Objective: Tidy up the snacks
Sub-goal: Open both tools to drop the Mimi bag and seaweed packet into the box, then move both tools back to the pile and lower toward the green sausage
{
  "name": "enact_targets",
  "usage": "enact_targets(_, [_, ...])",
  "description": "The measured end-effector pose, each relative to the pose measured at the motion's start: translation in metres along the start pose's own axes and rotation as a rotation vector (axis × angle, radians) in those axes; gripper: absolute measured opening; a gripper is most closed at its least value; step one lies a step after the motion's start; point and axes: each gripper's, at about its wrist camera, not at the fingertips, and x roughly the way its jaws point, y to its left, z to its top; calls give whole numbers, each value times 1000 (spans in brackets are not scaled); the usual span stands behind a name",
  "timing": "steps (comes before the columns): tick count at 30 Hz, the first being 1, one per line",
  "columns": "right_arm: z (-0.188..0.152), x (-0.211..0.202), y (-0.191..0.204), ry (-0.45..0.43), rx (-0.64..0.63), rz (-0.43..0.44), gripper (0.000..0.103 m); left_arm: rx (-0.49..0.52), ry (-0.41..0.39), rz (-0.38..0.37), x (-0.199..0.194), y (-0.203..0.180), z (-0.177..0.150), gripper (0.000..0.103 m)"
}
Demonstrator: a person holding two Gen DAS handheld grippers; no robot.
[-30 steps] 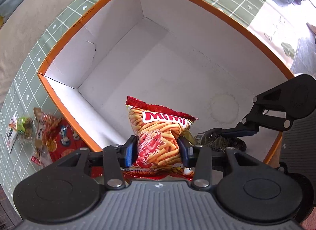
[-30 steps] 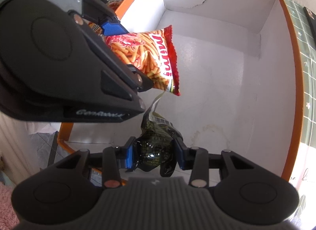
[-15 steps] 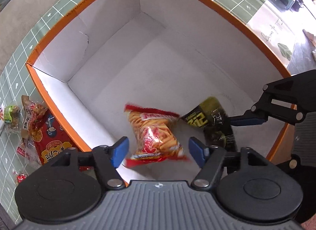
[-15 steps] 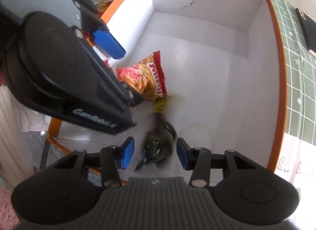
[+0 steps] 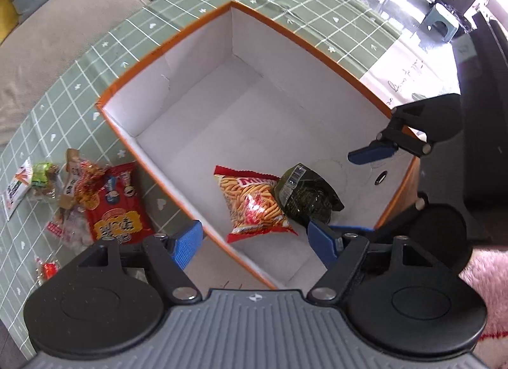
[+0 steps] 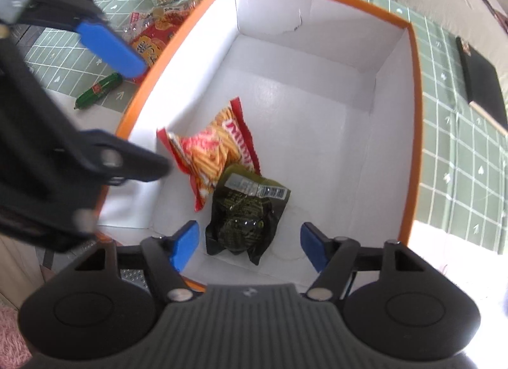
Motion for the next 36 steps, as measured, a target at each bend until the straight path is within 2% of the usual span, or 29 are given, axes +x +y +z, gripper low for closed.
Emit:
enact_targets(2, [5,-6,7,-17,-11,-11,68,-11,-20,3,-10,5,-7,88])
enact_targets(3, [-2,-25,15,-28,-17,-18,68,-18,-30,9,-15,9,-11,88])
enact_targets(5, [5,-36,22,-59,-34,-33,68,-29,-48,29,-24,18,-22,88])
enact_targets(9, [18,-61,41,-154,-64,-76,68,-71,-87,87,-36,39,-43,88])
enact_targets(16, [43,-91,79,-299,-41,-28,68,-218,-164,137,-49,86,-89,83])
enact_targets(24, [62,-68,136,-356,-13,24,68,-460,-325,201,-45,136,-148,81])
enact_targets(26, [64,-58,149,-366,-7,27,68,-467,-325,164,-36,141,-159,80])
enact_targets(27, [65,-52,155,-371,-5,26,68,-464,-326,156,-30,142,-164,73])
enact_targets(28, [65,-46,160,-376,-7,20,68,-463,-323,157,-23,144,-168,72])
enact_targets(30, [65,-34,166,-382,9,13,68,-456,-317,156,-9,145,-176,72])
enact_targets(34, [62,-14,165,-386,73,72,68,-470,-299,109,18,147,-187,72])
enact_targets(36, [61,-7,166,-386,76,83,68,-455,-278,122,31,146,-186,72])
